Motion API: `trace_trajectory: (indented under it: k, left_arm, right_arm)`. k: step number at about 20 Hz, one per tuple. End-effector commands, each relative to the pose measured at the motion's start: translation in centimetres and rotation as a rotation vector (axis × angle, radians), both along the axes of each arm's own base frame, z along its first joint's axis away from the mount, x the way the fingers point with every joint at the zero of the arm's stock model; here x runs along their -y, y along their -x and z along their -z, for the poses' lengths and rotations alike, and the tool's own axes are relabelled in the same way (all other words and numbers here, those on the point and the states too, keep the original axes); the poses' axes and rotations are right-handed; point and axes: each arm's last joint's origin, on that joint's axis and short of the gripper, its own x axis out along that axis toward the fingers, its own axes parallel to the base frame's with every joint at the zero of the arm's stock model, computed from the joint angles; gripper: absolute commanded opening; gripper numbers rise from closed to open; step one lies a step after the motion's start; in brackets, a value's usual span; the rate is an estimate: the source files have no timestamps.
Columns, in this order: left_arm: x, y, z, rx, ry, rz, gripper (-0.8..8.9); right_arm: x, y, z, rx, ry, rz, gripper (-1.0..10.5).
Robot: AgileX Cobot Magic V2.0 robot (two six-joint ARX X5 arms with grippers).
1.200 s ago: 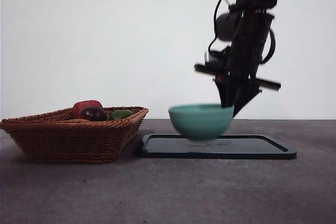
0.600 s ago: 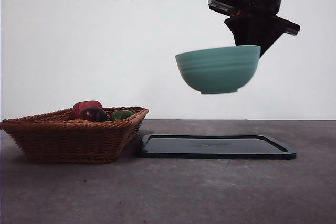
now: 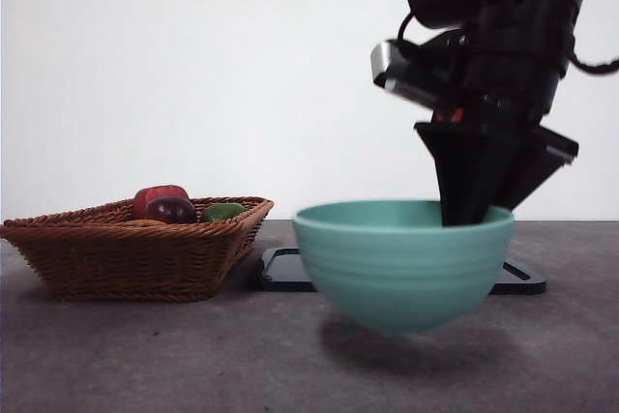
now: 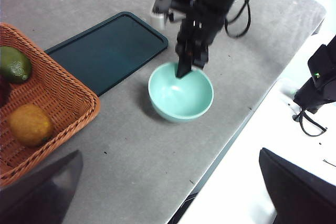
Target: Pick up the wifruite, put it on the bowl, pick up the plate, put it on desk
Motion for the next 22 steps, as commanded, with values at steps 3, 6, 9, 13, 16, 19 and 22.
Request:
trace_trajectory:
  k: [3, 6, 9, 13, 16, 19, 22]
  left_arm:
    - [0.1, 0.0, -0.3, 0.017, 0.007, 0.011, 6.25]
    - [0.1, 0.0, -0.3, 0.017, 0.007, 0.011, 6.25]
    - [0.1, 0.0, -0.3, 0.017, 0.007, 0.011, 6.25]
    - [0.1, 0.0, -0.3, 0.018, 0.007, 0.011, 6.25]
    - [0.1, 0.0, -0.3, 0.018, 0.007, 0.011, 6.25]
    - [0.1, 0.0, -0.3, 0.018, 0.007, 0.011, 6.25]
    - [0.1, 0.0, -0.3, 0.018, 0.007, 0.012, 6.25]
  right_arm:
    - [-0.6, 0.3, 1.2, -0.007, -0.006, 0.022, 0.1]
    - [-0.4, 0.5, 2.0, -0.012, -0.008, 0.038, 0.1]
    - [-0.3, 0.7, 2.3, -0.017, -0.002, 0.041, 0.1]
    - [-0.4, 0.5, 2.2, -0.004, -0.014, 0.058, 0.1]
    - [-0.5, 0.5, 2.2, -0.001, -0.016, 0.059, 0.1]
    - [-0.4, 0.5, 2.3, -0.006, -0.013, 0.059, 0.1]
    - [-0.4, 0.5, 2.2, -0.003, -0.014, 0.06, 2.2]
